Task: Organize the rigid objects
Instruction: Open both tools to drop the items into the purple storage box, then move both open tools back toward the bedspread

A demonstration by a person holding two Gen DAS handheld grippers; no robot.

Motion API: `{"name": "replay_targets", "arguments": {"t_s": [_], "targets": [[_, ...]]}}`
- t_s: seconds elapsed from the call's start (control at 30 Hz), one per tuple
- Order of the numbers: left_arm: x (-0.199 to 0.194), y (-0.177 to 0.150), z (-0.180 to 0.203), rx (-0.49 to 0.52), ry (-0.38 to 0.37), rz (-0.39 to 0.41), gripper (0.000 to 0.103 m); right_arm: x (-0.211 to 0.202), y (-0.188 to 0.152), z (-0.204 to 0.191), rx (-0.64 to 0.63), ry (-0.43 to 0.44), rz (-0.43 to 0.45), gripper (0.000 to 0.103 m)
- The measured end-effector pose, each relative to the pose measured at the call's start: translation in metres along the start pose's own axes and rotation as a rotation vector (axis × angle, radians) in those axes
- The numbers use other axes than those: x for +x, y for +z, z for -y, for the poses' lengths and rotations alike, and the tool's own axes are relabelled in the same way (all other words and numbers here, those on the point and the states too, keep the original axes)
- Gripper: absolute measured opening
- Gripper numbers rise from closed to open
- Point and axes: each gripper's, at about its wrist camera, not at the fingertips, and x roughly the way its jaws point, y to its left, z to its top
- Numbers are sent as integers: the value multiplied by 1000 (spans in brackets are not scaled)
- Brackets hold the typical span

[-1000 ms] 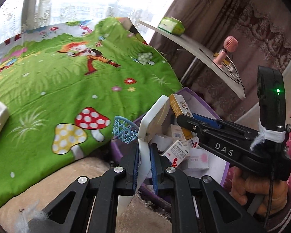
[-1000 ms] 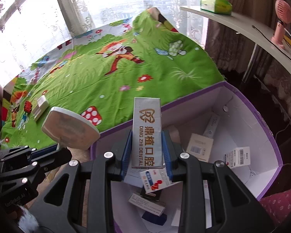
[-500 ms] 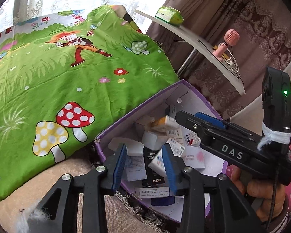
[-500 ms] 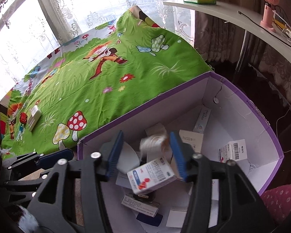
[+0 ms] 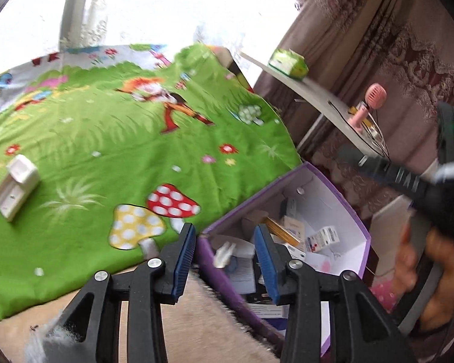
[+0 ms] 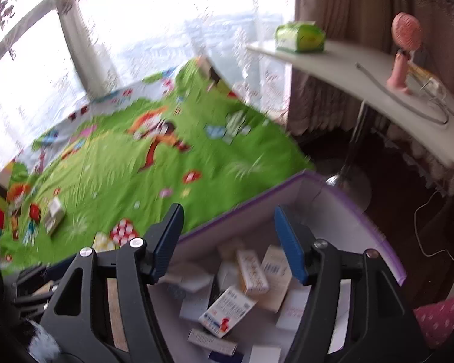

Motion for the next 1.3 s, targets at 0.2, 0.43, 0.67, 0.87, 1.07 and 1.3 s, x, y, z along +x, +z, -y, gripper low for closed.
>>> {"name": "replay_targets", "arguments": {"t_s": [0.2,0.43,0.67,0.87,1.07,1.3], "targets": [[-25,-11,-30,-47,38,45,46,-27,11,-5,17,-55,94,72],[-49,-20,-68,-118,105,83,46,4,-39,-65,-92,116,-82,72],[-68,-35,-109,-212,157,109,46,8,-62,-115,-170,194,-119,76],[-82,-46,-139,-281,207,130,47,15,-76,-141,-200,216,-141,78],[-92,-57,-161,-347,250,140,53,23,-92,-160,-259,215,-177,78],[-105,-69,-186,-406,301,149,57,29,-101,-179,-329,215,-205,80]]}}
